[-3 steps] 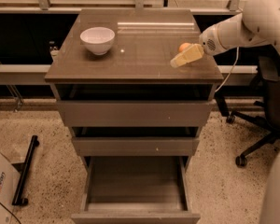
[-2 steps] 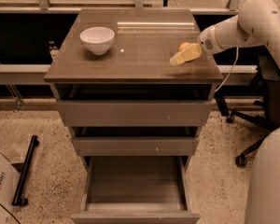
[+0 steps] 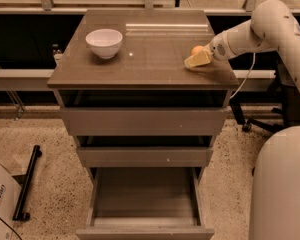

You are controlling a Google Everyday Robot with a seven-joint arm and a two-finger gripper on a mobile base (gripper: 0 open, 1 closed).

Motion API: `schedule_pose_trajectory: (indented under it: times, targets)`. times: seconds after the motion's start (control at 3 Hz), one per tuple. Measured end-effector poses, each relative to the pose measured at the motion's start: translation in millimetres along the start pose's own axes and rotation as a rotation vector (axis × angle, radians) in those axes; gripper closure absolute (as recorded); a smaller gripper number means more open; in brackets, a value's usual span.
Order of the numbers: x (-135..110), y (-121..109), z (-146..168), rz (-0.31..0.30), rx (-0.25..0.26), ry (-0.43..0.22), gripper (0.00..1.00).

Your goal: Place orange into bottom drawer

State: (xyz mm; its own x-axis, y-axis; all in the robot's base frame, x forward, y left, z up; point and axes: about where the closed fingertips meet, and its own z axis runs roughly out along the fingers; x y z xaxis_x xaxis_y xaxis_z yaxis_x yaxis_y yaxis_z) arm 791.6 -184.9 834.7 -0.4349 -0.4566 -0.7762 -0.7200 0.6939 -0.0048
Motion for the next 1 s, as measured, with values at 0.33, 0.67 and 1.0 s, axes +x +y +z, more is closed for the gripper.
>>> schedule_pose_trajectory:
  times: [0.33,0.67,1.0]
  targets:
    - [-2.1,3.9,-15.3,-0.026,0.009,0.004,0.72]
    - [-22.5,38.6,-50.8,-0.133,0.006,-0.014,0.96]
    - [-40.8,130.2,-115.7,-0.239,-0.054,-0.072,1.00]
